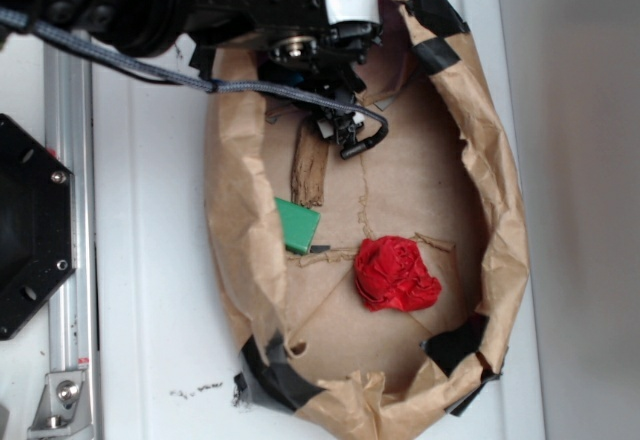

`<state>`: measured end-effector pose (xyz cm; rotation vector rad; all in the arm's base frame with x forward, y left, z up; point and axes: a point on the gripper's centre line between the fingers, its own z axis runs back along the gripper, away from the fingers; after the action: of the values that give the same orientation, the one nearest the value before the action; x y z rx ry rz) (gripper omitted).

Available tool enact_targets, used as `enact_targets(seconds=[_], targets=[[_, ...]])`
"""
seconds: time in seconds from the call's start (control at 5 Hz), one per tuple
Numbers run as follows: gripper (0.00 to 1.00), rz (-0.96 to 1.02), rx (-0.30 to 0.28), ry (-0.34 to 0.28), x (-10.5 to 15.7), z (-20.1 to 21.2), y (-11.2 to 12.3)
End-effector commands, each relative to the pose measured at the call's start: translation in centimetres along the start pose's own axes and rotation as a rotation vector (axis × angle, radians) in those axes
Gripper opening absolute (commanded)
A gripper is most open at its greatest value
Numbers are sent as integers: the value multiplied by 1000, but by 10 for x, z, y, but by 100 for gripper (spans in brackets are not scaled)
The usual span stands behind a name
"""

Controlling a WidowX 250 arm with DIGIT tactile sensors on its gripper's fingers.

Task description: Grab the plastic pickle.

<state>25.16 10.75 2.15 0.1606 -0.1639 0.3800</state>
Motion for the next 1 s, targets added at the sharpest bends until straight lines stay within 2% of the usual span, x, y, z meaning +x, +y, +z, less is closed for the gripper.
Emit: enact_targets(seconds=[0.0, 0.2, 0.6, 0.8], targets=[[0, 14, 6, -35, 3, 17, 13], [0, 3, -19, -23, 6, 24, 11], [0, -54, -58, -55, 12, 53, -2], [0, -134, -80, -140, 15, 106, -24]])
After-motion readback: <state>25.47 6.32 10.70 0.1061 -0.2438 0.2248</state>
